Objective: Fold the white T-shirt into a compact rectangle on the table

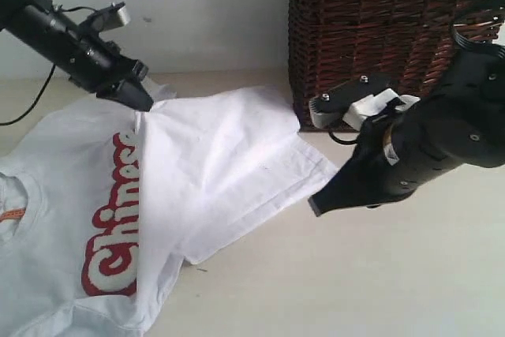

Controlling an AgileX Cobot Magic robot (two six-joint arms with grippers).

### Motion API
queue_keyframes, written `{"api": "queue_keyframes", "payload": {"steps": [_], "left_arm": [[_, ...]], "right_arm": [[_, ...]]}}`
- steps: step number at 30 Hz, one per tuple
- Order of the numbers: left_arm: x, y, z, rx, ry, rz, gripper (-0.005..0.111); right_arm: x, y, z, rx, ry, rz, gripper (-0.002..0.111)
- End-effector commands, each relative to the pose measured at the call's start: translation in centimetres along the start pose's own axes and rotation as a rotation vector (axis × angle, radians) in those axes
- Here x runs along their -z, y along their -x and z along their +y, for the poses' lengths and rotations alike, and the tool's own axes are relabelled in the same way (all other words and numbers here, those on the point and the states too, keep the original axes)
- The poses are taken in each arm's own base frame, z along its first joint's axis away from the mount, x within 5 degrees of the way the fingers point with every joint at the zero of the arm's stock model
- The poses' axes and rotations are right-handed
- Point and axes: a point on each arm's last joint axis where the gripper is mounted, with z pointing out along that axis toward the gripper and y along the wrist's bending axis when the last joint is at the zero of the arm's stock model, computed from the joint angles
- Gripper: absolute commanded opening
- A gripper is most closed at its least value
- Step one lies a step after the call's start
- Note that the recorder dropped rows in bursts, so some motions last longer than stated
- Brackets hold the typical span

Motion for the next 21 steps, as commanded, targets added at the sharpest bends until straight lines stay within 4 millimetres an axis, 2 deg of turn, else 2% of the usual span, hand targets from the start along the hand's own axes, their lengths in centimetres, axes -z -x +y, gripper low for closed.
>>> {"api": "queue_keyframes", "payload": {"steps": [1, 6, 8, 10, 14, 17, 21], "left_arm": [[-0.3, -0.8, 0.6, -0.003, -0.027, 0.013, 0.008], [0.3, -0.4, -0.2, -0.016, -0.061, -0.017, 0.041], [0.9, -0.2, -0.5, -0.030, -0.055, -0.024, 0.048], [1.9, 0.1, -0.8, -0.047, -0.035, -0.045, 0.049], [4.1, 0.3, -0.7, -0.032, 0.001, -0.083, 0.049], [4.7, -0.3, 1.0, 0.071, 0.115, -0.064, 0.048], [3.7, -2.7, 3.9, 0.130, 0.369, 0.046, 0.048]], "right_arm": [[-2.2, 1.3, 0.8, 0.039, 0.067, -0.060, 0.008], [-5.9, 3.8, -0.3, -0.006, 0.023, 0.040, 0.002], [-7.2, 5.2, -0.7, -0.011, 0.014, 0.039, 0.001], [-8.4, 6.4, -1.0, -0.018, 0.009, 0.028, 0.001], [-11.7, 6.7, -2.2, -0.050, -0.032, 0.156, 0.000], [-13.5, 5.8, -3.1, -0.044, -0.065, 0.282, 0.000], [-13.9, 4.8, -3.4, -0.023, -0.073, 0.345, 0.000]]}}
